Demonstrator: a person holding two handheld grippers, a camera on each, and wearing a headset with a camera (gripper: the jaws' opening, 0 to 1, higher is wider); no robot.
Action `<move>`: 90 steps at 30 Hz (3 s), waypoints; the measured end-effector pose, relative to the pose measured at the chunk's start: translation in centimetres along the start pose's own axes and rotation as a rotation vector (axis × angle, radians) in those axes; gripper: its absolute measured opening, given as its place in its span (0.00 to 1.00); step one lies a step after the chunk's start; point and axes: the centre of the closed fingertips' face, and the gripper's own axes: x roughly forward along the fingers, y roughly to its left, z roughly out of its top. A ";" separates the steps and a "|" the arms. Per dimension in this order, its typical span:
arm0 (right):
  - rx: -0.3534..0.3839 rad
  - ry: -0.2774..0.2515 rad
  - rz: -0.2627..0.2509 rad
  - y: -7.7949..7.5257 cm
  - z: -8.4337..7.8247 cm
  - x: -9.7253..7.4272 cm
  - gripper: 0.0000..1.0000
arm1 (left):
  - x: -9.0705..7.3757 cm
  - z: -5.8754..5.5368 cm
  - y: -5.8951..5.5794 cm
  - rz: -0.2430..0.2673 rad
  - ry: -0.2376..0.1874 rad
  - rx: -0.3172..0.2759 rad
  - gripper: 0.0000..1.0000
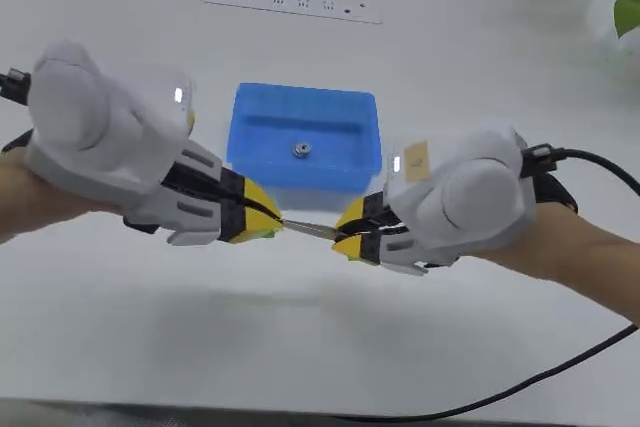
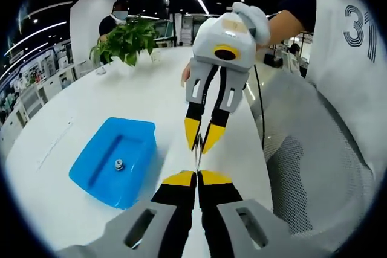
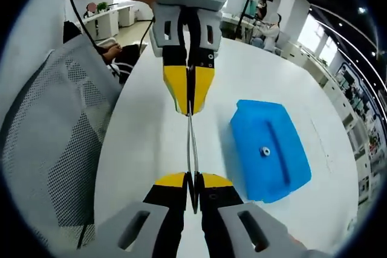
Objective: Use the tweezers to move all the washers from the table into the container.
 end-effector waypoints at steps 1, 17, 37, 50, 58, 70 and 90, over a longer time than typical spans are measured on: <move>0.002 0.005 -0.006 -0.2 -0.2 0.2 0.09 | 0.4 -0.7 0.3 0.002 0.023 -0.004 0.06; 0.000 0.093 0.048 -1.1 -2.5 3.3 0.09 | 2.9 -4.9 2.1 -0.031 0.146 0.005 0.05; 0.049 0.081 0.071 -1.2 -2.5 3.6 0.11 | 3.5 -6.3 2.5 -0.038 0.175 0.031 0.06; 0.093 0.085 0.067 -1.8 -2.6 3.7 0.14 | 3.4 -6.3 2.4 -0.037 0.170 0.038 0.11; 0.236 -0.035 0.021 -3.0 -1.1 2.1 0.15 | 2.8 -5.9 1.4 -0.068 0.126 -0.108 0.11; 0.397 -0.204 -0.034 -1.2 -1.5 -2.1 0.21 | -1.4 -3.1 0.9 -0.002 -0.058 -0.211 0.23; 0.460 -0.498 -0.265 1.1 2.3 -9.9 0.96 | -6.4 1.5 -3.8 0.221 -0.283 -0.263 0.89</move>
